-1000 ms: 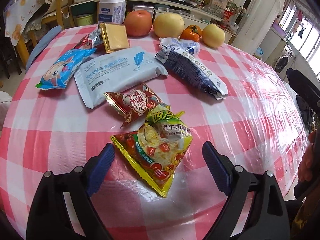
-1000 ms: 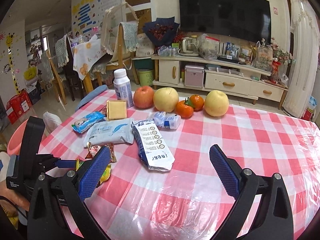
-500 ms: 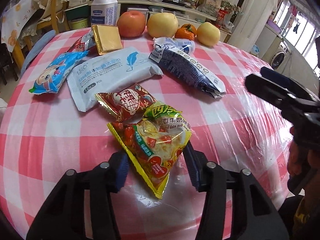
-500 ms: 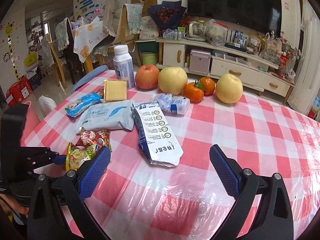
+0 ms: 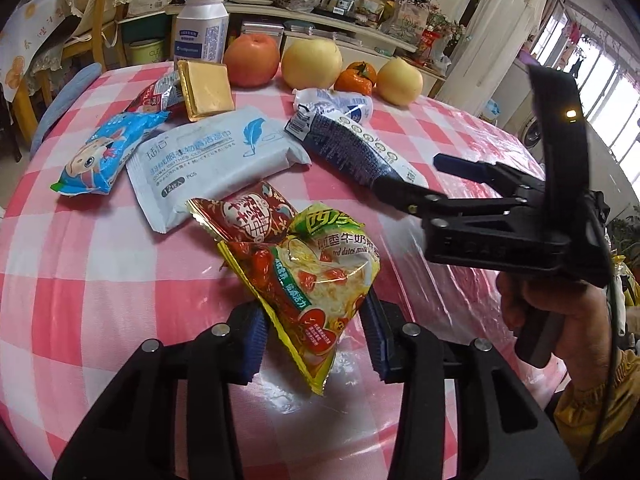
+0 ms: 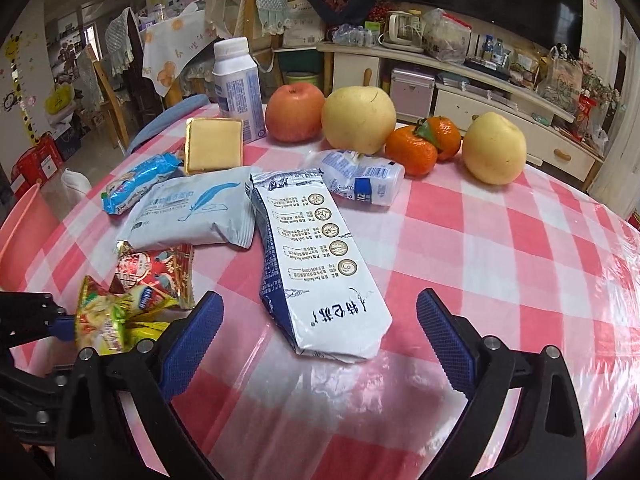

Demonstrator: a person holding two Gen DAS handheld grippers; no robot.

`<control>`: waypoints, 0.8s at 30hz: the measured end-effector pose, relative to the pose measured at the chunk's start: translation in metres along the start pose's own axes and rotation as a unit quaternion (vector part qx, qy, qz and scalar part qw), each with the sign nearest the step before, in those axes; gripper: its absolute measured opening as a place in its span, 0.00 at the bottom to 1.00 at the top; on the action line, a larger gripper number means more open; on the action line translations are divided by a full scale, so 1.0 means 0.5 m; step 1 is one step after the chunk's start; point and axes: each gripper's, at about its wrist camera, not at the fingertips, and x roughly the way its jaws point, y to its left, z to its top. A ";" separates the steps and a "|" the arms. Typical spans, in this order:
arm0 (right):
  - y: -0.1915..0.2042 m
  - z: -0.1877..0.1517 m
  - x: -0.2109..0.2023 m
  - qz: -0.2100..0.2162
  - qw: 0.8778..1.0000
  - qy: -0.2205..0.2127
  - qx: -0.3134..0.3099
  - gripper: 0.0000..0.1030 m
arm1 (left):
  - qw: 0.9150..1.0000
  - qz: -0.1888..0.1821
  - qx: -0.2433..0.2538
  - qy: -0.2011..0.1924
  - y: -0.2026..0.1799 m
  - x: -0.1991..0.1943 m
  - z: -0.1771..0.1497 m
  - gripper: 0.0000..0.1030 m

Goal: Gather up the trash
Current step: 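Lift the snack bag with the left tool while the right tool grasps the white printed packet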

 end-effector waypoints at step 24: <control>-0.005 0.007 0.021 0.016 1.000 0.006 0.018 0.66 | 0.998 -0.028 -0.020 -0.055 0.034 -0.081 0.021 0.42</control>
